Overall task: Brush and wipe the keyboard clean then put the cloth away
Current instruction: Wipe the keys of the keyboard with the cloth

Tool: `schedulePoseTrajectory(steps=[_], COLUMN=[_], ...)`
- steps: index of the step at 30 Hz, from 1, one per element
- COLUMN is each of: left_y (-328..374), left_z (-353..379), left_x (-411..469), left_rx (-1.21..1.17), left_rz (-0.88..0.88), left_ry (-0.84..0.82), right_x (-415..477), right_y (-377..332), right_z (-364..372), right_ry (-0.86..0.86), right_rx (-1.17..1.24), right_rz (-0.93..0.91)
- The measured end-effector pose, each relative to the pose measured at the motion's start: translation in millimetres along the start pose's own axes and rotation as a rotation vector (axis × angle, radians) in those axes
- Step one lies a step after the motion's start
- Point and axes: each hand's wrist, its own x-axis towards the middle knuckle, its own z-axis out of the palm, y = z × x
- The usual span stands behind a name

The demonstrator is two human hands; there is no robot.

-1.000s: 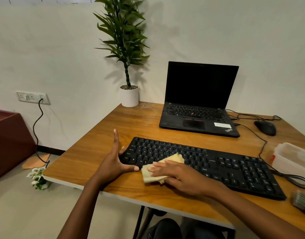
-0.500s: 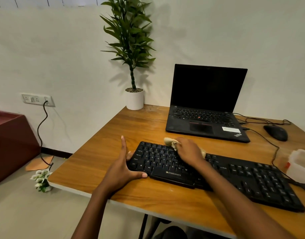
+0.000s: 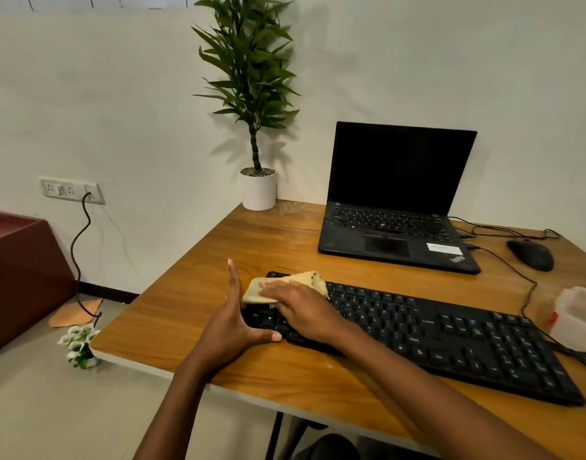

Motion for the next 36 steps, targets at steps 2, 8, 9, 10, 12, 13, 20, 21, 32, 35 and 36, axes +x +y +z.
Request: schedulePoseTrajectory(steps=[2,8,9,10,12,13,20,21,32,35,36], left_y=[0,9,8,10,18,26,111,119,121,123,124], left_z=[0,-2,-4,-6,-8,-5,113,129,157,158,158], left_x=[-1,-6,-5,-3,4,7,41,47,71,71,71], left_rx=[0.006,0.094,0.142,0.216,0.414,0.505,0.779,0.831,1.046,1.081,1.099], left_rz=[0.003,-0.058,-0.067,-0.079,-0.067,-0.028,0.286,0.312,0.386,0.389,0.395], left_ry=[-0.001,-0.004,-0.010,-0.022,-0.062,-0.092,-0.578,-0.601,-0.594,-0.590,-0.590], right_x=[-27,-124,-138,-152,-172,-178,-169,-168,-152,-138,-140], right_y=[-13,-14,-8,-2,14,26,139,147,149,144,145], right_z=[-6,-53,-64,-78,-108,-123,-155,-150,-135,-127,-129], right_ry=[-0.023,-0.254,-0.236,-0.171,0.049,0.181,0.267,0.162,0.043,0.033,0.013], right_rx=[0.010,0.386,0.473,0.542,0.603,0.597,0.093,0.023,-0.018,0.033,0.020], right_rz=[-0.047,0.075,0.151,0.241,0.418,0.465,0.462,0.454,0.319,0.255,0.248])
